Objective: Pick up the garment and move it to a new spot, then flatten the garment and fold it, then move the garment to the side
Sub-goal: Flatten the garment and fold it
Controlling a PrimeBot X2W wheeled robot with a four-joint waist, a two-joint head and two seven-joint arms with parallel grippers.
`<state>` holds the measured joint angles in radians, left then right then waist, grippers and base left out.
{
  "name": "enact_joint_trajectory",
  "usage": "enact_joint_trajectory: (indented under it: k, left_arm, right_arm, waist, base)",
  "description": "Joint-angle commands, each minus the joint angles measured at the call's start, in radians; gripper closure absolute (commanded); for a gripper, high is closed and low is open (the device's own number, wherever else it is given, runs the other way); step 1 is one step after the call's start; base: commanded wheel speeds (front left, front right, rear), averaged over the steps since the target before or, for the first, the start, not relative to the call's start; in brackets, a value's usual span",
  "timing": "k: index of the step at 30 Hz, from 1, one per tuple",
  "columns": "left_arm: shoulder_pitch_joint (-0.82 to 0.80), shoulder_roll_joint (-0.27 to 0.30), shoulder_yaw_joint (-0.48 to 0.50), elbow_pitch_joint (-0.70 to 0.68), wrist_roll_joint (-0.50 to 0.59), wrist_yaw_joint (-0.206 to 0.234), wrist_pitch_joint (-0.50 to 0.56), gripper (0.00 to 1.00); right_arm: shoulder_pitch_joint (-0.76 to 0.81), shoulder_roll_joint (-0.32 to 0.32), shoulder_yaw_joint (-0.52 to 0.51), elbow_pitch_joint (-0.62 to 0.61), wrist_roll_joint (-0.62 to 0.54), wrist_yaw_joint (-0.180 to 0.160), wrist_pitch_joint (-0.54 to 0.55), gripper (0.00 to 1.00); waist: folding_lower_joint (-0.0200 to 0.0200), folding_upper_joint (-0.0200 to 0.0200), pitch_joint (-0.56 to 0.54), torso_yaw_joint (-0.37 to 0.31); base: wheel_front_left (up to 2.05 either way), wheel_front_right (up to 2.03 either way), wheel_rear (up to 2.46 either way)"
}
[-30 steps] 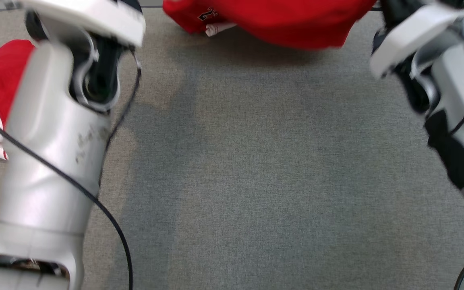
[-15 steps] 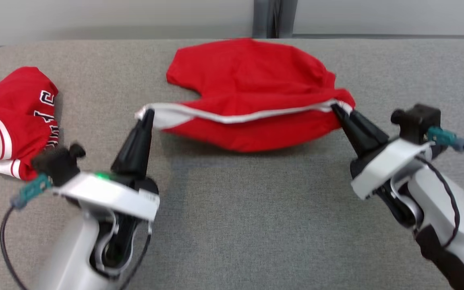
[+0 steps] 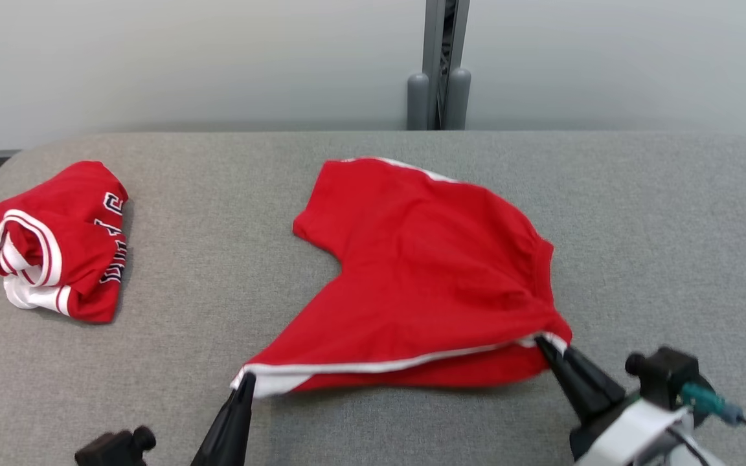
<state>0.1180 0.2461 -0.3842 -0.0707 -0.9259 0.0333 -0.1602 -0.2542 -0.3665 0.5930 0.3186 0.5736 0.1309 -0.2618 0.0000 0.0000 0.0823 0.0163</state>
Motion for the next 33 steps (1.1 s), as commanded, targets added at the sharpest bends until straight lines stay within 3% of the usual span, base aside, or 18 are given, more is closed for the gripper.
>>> enact_joint_trajectory:
  k: [1, 11, 21, 27, 33]
  left_arm:
    - [0.033, 0.011, 0.004, -0.018, -0.007, 0.010, -0.006, 1.00]
    - [0.208, 0.066, 0.045, -0.145, -0.027, 0.062, -0.011, 1.00]
    - [0.275, 0.109, 0.034, -0.229, -0.043, 0.073, 0.037, 1.00]
    - [0.242, 0.120, 0.039, -0.225, -0.043, 0.062, 0.047, 1.00]
    - [0.075, 0.080, 0.021, -0.125, -0.049, 0.035, 0.077, 1.00]
  right_arm:
    - [0.048, -0.002, -0.007, -0.020, -0.010, 0.000, -0.005, 1.00]
    - [0.284, -0.093, -0.015, -0.219, -0.014, 0.000, 0.066, 1.00]
    - [0.405, -0.144, -0.047, -0.376, 0.003, 0.000, 0.193, 1.00]
    - [0.400, -0.123, -0.069, -0.387, 0.022, 0.000, 0.204, 1.00]
    - [0.343, -0.068, -0.089, -0.332, 0.064, 0.000, 0.196, 1.00]
  waist:
    - [0.0000, 0.0000, -0.025, 0.008]
    - [0.0000, 0.0000, -0.040, -0.004]
    - [0.0000, 0.0000, -0.014, -0.028]
    - [0.0000, 0.0000, -0.010, -0.034]
    - [0.0000, 0.0000, -0.021, -0.036]
  base:
    - [0.00, 0.00, 0.00]
    - [0.00, 0.00, 0.00]
    - [0.00, 0.00, 0.00]
    - [0.00, 0.00, 0.00]
    - [0.00, 0.00, 0.00]
